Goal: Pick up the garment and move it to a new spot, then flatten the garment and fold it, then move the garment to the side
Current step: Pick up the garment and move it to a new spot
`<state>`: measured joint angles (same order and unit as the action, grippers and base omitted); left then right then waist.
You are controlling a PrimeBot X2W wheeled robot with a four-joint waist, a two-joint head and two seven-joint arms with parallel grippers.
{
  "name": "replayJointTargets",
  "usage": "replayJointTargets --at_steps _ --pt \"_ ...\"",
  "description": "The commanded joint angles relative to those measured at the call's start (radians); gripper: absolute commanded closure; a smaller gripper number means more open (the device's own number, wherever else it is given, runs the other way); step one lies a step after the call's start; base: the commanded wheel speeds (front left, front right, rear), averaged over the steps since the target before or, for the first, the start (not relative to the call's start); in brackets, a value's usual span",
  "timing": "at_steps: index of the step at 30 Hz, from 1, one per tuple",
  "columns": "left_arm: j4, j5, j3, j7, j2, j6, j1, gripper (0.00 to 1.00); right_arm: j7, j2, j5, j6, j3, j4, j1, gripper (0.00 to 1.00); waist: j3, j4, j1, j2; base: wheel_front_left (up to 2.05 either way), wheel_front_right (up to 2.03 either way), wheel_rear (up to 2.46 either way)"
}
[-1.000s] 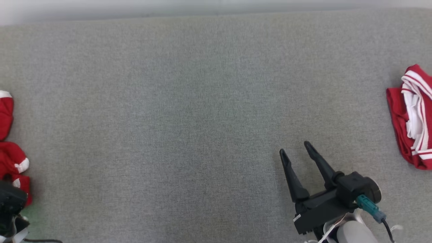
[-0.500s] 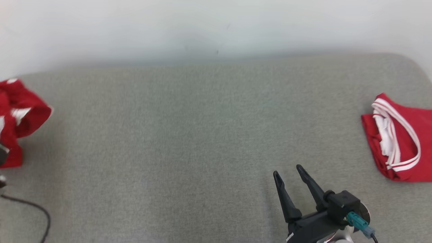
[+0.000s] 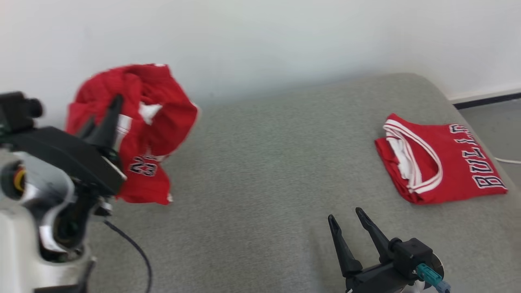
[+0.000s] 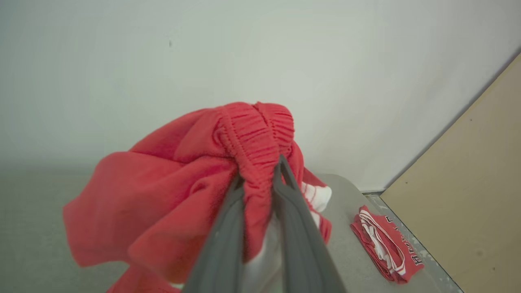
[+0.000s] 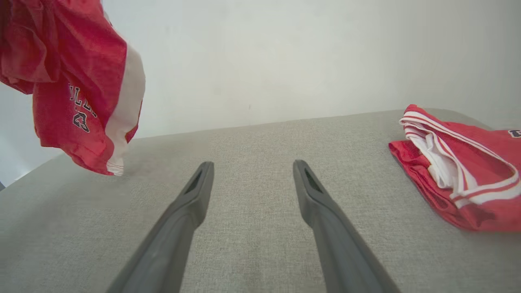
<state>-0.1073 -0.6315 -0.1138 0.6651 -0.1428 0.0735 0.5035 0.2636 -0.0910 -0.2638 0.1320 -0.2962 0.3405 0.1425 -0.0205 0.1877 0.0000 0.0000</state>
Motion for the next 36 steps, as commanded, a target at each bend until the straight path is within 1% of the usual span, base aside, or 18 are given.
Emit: replayJointTargets --at_steps 1,2,5,9,12,15,17,20,21,22,23,27,29,33,36 --pt "0.002 0.009 0.027 -0.011 0.014 0.01 -0.03 1.0 0.0 -0.004 0.001 -0.003 0.0 -0.004 -0.008 0.0 0.002 0.085 0.0 0.0 0.0 0.0 0.0" --pt "0.002 0.009 0.027 -0.011 0.014 0.01 -0.03 1.0 0.0 -0.004 0.001 -0.003 0.0 -0.004 -0.008 0.0 0.002 0.085 0.0 0.0 0.0 0.0 0.0" --pt "0.031 0.013 0.092 -0.036 0.047 0.019 -0.059 1.0 0.0 -0.01 0.001 -0.003 0.011 -0.009 -0.014 0.0 -0.007 0.125 0.0 0.0 0.0 0.0 0.0" --pt "0.116 0.033 0.161 -0.098 0.072 0.02 -0.107 1.0 0.0 -0.012 -0.003 -0.003 0.014 -0.012 -0.019 0.0 -0.02 0.17 0.0 0.0 0.0 0.0 0.0" --pt "0.219 0.047 0.213 -0.158 0.084 0.017 -0.145 1.0 0.0 -0.009 -0.005 -0.003 0.012 -0.016 -0.019 0.0 -0.03 0.195 0.0 0.0 0.0 0.0 0.0" --pt "0.325 0.07 0.266 -0.219 0.089 0.003 -0.175 1.0 0.0 -0.007 -0.008 -0.003 0.007 -0.018 -0.015 0.0 -0.037 0.211 0.0 0.0 0.0 0.0 0.0" --pt "0.395 0.108 0.308 -0.249 0.089 -0.006 -0.184 1.0 0.0 -0.009 -0.01 -0.003 0.008 -0.019 -0.015 0.0 -0.039 0.213 0.0 0.0 0.0 0.0 0.0" --pt "0.476 0.141 0.337 -0.3 0.088 -0.022 -0.191 1.0 0.0 -0.013 -0.009 -0.003 0.015 -0.018 -0.019 0.0 -0.035 0.208 0.0 0.0 0.0 0.0 0.0" --pt "0.493 0.153 0.347 -0.315 0.089 -0.024 -0.189 0.78 0.0 -0.015 -0.007 -0.003 0.018 -0.018 -0.02 0.0 -0.033 0.202 0.0 0.0 0.0 0.0 0.0" --pt "0.508 0.158 0.353 -0.328 0.089 -0.03 -0.188 0.5 0.0 -0.017 -0.005 -0.003 0.024 -0.018 -0.022 0.0 -0.03 0.193 0.0 0.0 0.0 0.0 0.0" --pt "0.521 0.168 0.357 -0.343 0.089 -0.033 -0.187 0.0 0.0 -0.018 -0.003 -0.003 0.026 -0.018 -0.024 0.0 -0.027 0.186 0.0 0.0 0.0 0.0 0.0" --pt "0.521 0.189 0.358 -0.434 0.09 -0.052 -0.194 0.0 0.0 -0.022 0.0 -0.003 0.048 -0.021 -0.039 0.0 -0.011 0.144 0.0 0.0 0.0 0.0 0.0" --pt "0.503 0.174 0.343 -0.498 0.09 -0.06 -0.21 0.0 0.0 -0.024 0.002 -0.003 0.066 -0.023 -0.047 0.0 -0.002 0.119 0.0 0.0 0.0 0.0 0.0" --pt "0.454 0.173 0.324 -0.621 0.089 -0.062 -0.251 0.0 0.0 -0.027 0.011 -0.003 0.106 -0.033 -0.067 0.0 0.017 0.065 0.0 0.0 0.0 0.0 0.0" --pt "0.42 0.202 0.316 -0.715 0.069 -0.065 -0.29 0.0 0.0 -0.03 0.018 -0.003 0.135 -0.047 -0.081 0.0 0.03 0.023 0.0 0.0 0.0 0.0 0.0"
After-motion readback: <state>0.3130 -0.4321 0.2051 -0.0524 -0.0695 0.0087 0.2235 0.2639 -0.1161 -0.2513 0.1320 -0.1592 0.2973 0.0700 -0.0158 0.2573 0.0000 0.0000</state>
